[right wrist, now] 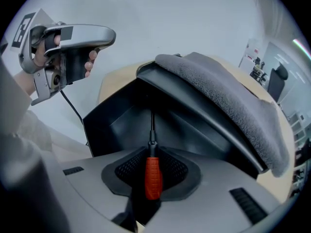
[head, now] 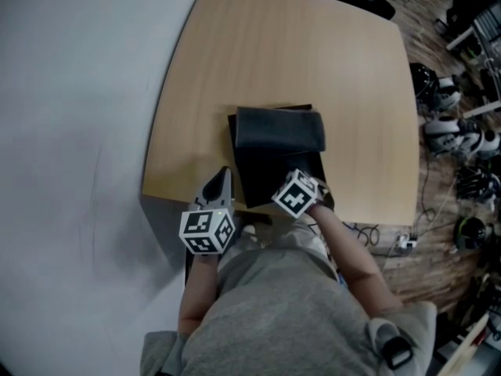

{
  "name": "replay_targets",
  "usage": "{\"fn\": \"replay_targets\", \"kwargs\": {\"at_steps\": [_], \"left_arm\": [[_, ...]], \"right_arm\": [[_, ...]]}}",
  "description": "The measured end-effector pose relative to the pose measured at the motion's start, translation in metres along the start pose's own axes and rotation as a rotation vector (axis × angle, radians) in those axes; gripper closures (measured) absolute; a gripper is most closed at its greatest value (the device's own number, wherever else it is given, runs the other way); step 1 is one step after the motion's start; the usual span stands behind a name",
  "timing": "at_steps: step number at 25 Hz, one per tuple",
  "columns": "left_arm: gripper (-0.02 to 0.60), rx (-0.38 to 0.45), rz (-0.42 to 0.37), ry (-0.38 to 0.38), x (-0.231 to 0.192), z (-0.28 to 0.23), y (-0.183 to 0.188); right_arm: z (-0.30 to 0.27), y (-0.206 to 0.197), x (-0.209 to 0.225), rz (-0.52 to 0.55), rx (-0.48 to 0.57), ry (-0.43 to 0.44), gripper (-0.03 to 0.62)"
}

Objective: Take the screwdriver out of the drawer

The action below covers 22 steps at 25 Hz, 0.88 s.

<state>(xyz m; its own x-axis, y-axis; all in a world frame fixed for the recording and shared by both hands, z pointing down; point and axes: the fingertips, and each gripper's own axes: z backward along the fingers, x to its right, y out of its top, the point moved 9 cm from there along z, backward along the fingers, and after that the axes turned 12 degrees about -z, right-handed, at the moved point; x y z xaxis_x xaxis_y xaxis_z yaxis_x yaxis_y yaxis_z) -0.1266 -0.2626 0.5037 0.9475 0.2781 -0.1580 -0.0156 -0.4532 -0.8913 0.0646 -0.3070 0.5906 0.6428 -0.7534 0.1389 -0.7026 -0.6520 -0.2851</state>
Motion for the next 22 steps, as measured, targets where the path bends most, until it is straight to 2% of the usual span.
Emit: {"fn": "replay_targets", "kwargs": {"at_steps": [9, 15, 22], "left_arm": [[0.583, 0.020, -0.011, -0.009, 0.007, 0.016, 0.002], [0.583, 0.032, -0.016, -0.026, 0.006, 0.032, 0.001], [0.583, 0.044, -0.031, -0.052, 0.016, 0.051, -0.002]], "right_arm": [[0.020, 0.002, -0.010, 0.051, 0.061, -0.021, 0.513], [0.040, 0.007, -0.023, 0.095, 0.062, -0.054, 0.513], [0.070, -0.004, -0.036, 0.029, 0.170, -0.115, 0.513]]}}
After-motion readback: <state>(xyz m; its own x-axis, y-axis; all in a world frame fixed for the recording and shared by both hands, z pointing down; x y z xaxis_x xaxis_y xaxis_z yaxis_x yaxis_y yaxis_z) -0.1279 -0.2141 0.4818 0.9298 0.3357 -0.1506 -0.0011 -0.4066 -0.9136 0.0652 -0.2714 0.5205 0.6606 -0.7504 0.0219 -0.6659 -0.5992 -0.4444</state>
